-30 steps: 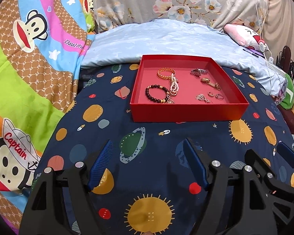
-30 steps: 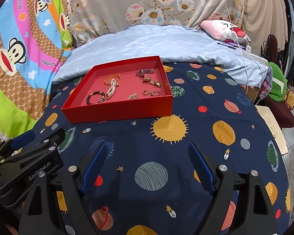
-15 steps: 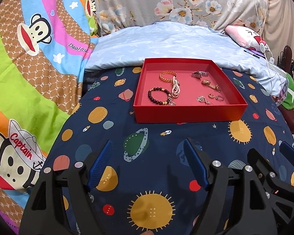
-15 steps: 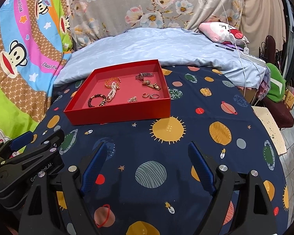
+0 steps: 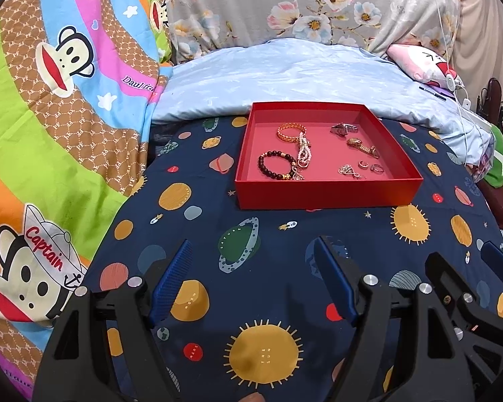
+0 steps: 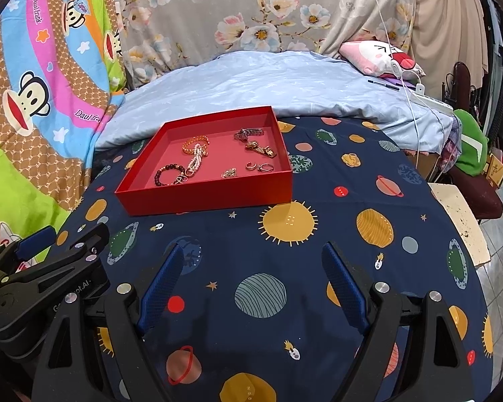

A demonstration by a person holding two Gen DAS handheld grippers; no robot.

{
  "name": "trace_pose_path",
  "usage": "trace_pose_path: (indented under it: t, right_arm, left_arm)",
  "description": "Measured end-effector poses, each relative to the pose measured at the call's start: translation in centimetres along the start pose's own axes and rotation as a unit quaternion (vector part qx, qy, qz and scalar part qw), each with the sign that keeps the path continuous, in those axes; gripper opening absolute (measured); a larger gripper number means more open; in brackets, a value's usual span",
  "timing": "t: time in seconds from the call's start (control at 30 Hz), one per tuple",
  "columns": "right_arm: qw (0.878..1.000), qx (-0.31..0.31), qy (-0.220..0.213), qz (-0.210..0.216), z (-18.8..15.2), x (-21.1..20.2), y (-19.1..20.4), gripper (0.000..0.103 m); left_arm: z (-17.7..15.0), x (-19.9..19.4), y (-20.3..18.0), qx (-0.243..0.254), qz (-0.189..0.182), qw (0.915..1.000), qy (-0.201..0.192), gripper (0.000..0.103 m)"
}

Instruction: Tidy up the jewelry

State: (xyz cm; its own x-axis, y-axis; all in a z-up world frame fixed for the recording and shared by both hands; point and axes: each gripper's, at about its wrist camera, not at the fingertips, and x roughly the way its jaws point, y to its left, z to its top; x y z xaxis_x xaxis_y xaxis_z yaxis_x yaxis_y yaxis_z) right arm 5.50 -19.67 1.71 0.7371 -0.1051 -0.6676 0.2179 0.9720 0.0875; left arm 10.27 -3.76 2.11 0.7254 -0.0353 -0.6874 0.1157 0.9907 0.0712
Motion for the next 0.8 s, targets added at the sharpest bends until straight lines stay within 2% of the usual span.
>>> trace_pose_path:
  t: [0.3,0.67,0.8]
  right_arm:
    - [1.0,-0.001,-0.002,0.0,-0.01,-0.16,0.04,0.083]
    - [1.0,0.001,-0.005,0.001,0.02,-0.4,0.02,0.085]
    - [1.0,0.002,-0.005,0.0,0.01,-0.41,0.04,0.085]
  left_arm:
    - [-0.04,-0.49,0.13,0.002,0.006,1.0,-0.002,0.073]
    - [0.17,-0.63,0.35,0.005,0.026,0.9996,-0.005,0.086]
    - [0.23,-0.51,0.42,0.004,0.026,0.9997,-0.004,0.087]
